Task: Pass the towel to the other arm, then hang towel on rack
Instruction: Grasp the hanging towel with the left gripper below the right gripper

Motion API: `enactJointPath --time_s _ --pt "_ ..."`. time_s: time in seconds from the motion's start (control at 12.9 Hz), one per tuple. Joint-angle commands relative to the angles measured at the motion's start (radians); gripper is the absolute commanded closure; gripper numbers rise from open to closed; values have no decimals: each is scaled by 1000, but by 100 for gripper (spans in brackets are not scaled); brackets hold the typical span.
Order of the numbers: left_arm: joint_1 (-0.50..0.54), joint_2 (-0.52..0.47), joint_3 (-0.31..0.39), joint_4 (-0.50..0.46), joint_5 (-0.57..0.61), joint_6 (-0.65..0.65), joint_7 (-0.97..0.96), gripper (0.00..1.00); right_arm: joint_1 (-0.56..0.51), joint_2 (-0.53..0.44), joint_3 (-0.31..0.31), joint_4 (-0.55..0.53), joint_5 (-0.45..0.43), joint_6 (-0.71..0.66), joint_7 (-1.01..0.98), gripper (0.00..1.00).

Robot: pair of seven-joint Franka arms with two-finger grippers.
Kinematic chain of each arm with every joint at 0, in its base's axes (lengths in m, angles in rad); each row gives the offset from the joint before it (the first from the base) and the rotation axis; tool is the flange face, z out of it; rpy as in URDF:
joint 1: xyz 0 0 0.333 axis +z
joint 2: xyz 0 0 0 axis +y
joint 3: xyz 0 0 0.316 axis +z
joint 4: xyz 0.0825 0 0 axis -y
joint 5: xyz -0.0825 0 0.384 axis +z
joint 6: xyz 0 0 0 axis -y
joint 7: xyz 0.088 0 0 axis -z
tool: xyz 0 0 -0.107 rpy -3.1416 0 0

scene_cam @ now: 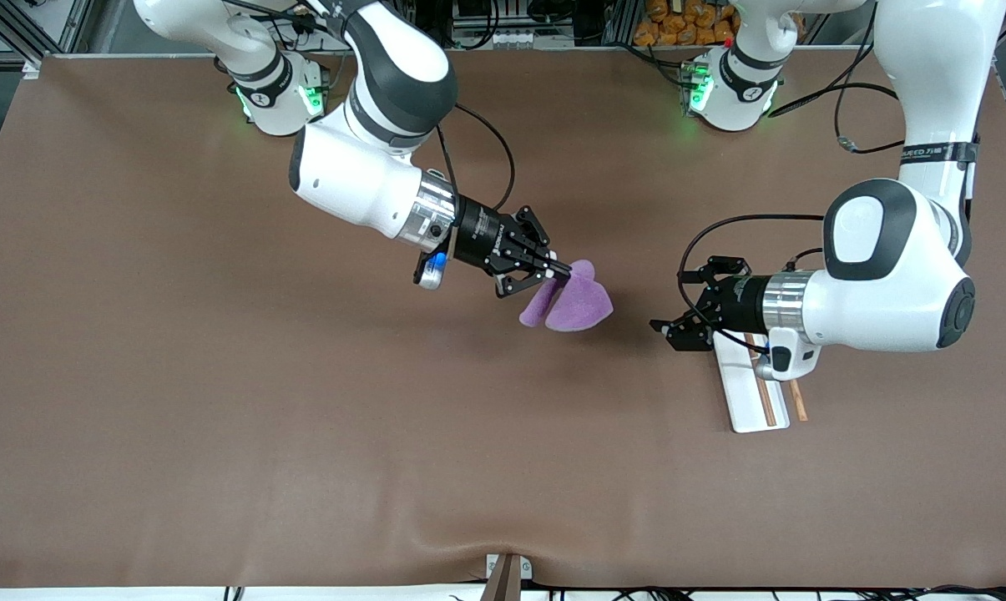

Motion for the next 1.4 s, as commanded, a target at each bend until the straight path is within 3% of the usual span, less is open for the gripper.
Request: enactJointPath --time_s 0.0,0.31,0.47,0.78,1.32 --pt "-46 28 9 47 -6 52 -150 2 6 16 -3 29 6 18 30 100" --pt "-105 35 11 60 73 91 -305 6 6 16 -3 29 6 15 30 100" --pt "-116 33 11 71 73 91 -346 15 6 16 -3 29 4 10 30 100" --pt "-154 35 9 84 78 91 -400 17 6 16 -3 29 -5 7 30 100" --pt "-179 41 9 87 81 121 -457 32 4 21 -3 29 -13 -3 31 100"
